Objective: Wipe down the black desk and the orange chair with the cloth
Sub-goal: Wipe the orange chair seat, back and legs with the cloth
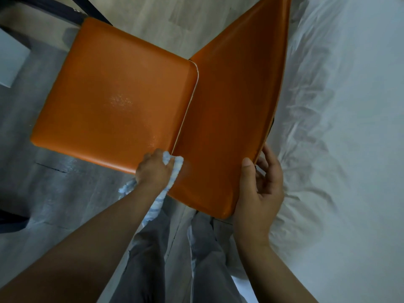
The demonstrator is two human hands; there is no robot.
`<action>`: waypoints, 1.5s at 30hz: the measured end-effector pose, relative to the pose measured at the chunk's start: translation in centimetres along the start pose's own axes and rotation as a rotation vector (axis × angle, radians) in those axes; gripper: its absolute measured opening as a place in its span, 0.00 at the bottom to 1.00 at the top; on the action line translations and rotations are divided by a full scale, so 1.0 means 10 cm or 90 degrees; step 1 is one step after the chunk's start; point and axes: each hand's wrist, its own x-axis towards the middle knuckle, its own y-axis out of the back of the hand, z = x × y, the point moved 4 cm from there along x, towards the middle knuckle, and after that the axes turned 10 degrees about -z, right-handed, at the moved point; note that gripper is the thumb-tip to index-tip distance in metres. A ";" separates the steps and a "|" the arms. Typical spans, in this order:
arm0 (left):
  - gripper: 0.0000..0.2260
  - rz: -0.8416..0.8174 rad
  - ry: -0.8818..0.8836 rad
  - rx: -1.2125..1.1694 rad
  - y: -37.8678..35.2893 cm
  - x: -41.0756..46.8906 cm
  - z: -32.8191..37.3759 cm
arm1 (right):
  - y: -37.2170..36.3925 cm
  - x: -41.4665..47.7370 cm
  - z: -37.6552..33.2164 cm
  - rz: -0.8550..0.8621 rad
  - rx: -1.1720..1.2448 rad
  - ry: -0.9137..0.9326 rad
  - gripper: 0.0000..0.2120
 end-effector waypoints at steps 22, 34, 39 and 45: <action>0.22 0.029 0.003 -0.002 0.05 0.24 -0.30 | 0.05 0.03 0.06 -0.002 0.002 -0.010 0.18; 0.20 0.121 -0.134 -0.243 1.14 -1.11 -0.29 | -0.14 -0.15 -0.65 -0.163 -0.468 -0.069 0.32; 0.19 0.129 -0.147 -0.352 1.58 -1.53 -0.29 | -0.45 -0.48 -0.99 -0.247 -0.479 -0.037 0.32; 0.15 0.089 -0.106 -0.547 1.80 -2.00 -0.28 | -0.67 -0.77 -1.32 -0.432 -0.277 0.072 0.27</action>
